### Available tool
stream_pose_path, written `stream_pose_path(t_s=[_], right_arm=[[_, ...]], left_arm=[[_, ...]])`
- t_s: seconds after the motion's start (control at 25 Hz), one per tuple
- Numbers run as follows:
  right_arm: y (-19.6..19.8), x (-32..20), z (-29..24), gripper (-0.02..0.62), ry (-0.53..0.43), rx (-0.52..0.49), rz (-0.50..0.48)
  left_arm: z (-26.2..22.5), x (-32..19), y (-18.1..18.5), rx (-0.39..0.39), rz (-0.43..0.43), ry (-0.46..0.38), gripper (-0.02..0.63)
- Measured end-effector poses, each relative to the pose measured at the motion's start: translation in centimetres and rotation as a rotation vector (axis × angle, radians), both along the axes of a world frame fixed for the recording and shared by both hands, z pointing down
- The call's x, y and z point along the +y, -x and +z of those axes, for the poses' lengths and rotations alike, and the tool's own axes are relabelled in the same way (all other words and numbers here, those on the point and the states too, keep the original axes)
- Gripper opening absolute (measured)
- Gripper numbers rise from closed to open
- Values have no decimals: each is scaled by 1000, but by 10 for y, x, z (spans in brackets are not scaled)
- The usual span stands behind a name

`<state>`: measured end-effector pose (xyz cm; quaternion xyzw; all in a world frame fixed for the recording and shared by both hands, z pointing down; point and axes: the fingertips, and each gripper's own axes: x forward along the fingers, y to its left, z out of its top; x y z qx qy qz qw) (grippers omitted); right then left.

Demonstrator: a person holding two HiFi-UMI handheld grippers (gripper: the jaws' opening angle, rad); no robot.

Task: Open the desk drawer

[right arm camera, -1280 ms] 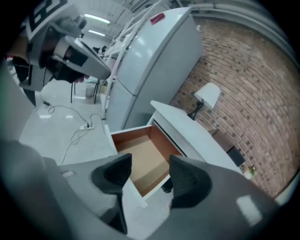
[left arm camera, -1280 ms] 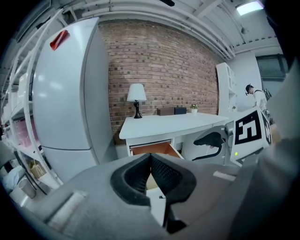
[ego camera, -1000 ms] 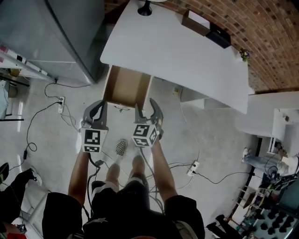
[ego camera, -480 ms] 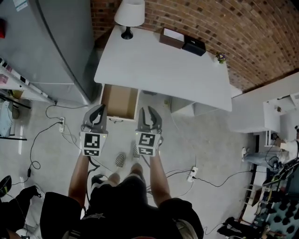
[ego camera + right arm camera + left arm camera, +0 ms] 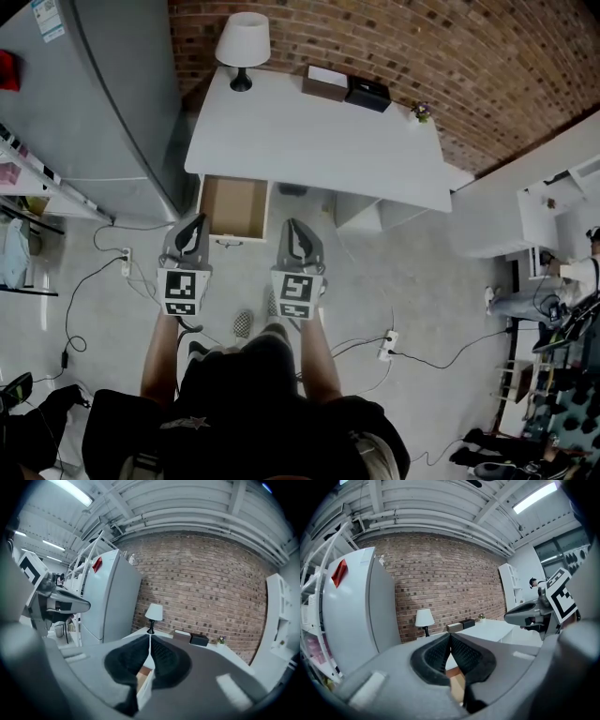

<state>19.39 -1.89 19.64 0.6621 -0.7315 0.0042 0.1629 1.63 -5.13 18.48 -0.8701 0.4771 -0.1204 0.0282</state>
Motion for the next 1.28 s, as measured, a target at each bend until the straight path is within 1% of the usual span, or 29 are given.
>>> stream_pose_path(t_s=[0.28,0.4,0.6,1.28], right_arm=[[-11,19,-12,6,-22,-9,26],[-12,21,-14,6,-22,-11,28],[-14,20,-18,6,-27,-10,24],[-4,20,-16,6,-31,-15,9]], left_arm=[[-15,12,3,0,6,-20,9],[-16,13,6,4,0,-11,9],[-22,12,5,6,6,-29,9],[-22,13,8,6,17,-36,9]])
